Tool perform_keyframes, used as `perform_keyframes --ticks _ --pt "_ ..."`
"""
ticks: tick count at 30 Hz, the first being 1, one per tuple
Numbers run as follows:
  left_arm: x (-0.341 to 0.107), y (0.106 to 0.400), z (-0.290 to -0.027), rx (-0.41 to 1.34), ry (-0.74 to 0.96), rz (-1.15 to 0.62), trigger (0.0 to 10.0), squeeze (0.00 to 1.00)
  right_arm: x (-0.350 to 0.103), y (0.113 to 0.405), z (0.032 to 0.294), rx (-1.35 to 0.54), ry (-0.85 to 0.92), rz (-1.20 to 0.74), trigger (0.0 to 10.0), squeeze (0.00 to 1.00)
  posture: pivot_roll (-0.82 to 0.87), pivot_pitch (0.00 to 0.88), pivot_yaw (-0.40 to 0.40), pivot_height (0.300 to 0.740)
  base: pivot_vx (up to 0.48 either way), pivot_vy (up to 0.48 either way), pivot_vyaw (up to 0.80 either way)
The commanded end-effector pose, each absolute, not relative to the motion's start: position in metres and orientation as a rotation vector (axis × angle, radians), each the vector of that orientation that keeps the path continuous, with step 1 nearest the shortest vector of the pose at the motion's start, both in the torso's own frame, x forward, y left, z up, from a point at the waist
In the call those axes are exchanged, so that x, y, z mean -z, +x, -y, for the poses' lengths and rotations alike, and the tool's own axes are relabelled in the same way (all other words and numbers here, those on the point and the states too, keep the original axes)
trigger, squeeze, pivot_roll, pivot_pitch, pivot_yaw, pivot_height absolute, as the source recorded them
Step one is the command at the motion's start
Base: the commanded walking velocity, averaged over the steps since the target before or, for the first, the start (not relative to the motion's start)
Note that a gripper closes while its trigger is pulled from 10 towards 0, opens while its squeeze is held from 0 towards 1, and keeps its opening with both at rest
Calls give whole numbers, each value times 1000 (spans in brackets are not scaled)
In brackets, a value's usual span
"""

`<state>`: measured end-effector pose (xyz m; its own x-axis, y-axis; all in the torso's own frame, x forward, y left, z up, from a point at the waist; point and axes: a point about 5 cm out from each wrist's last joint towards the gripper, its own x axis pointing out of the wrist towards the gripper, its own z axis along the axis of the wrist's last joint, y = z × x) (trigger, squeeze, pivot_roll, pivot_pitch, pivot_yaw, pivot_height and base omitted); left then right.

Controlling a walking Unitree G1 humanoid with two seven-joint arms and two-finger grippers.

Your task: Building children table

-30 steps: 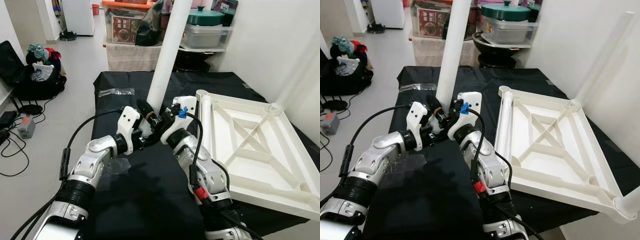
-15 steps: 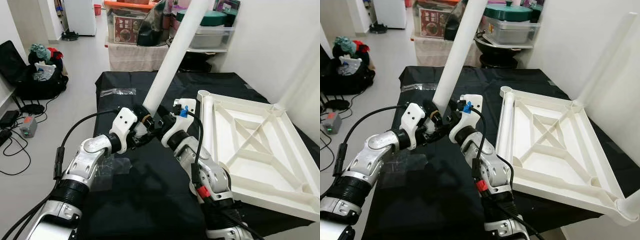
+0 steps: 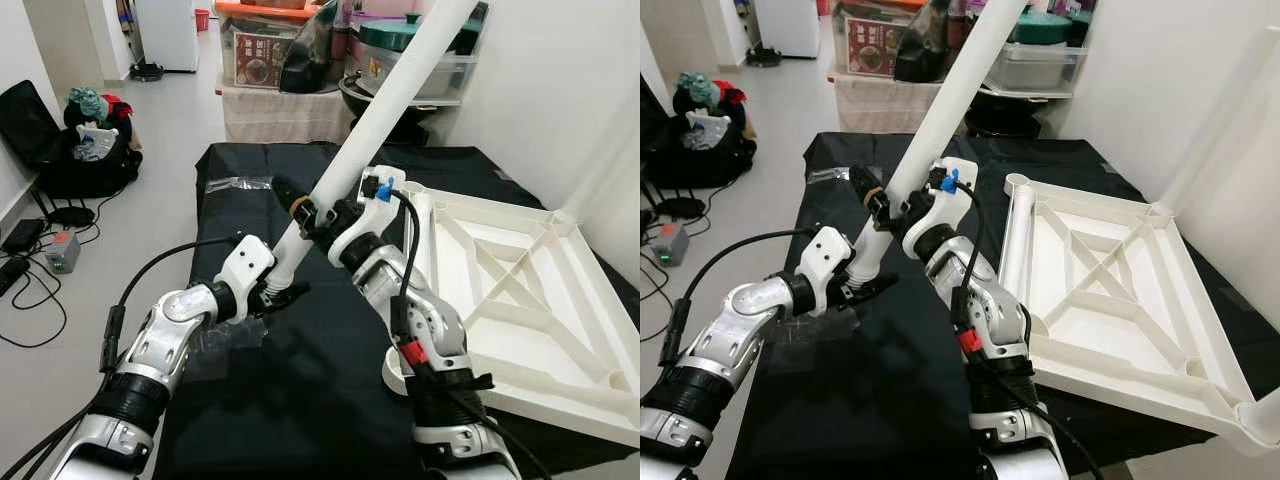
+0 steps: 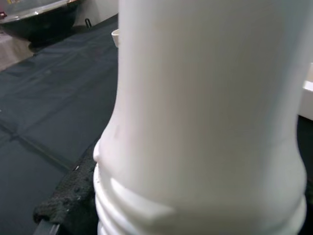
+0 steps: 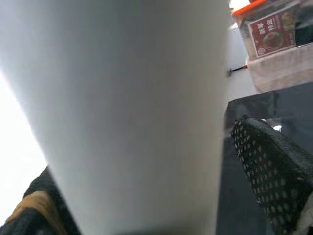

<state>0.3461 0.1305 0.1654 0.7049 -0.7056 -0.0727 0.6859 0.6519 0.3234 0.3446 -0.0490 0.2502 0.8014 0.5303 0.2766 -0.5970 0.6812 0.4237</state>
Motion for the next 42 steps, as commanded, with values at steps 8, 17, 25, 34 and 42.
perform_keyframes --ticks 8,17,25,34,42 --pt "-164 340 -125 850 391 85 10000 0 -256 350 40 -641 604 113 4235 0 45 0 -85 740 0 0 0" --pt "-163 339 -124 875 412 91 10000 0 -234 346 32 -651 676 -10 0 0 42 0 -80 740 0 0 0" --pt "-167 339 -126 876 418 131 10000 1000 -237 338 28 -715 703 1 0 0 45 0 -77 740 0 0 0" --pt "-178 334 -126 898 347 202 10000 1000 -244 348 50 -615 617 86 0 0 50 0 -78 740 0 0 0" --pt "-190 337 -131 804 301 258 10000 1000 -260 371 104 -419 413 209 0 0 56 0 -77 740 0 0 0"
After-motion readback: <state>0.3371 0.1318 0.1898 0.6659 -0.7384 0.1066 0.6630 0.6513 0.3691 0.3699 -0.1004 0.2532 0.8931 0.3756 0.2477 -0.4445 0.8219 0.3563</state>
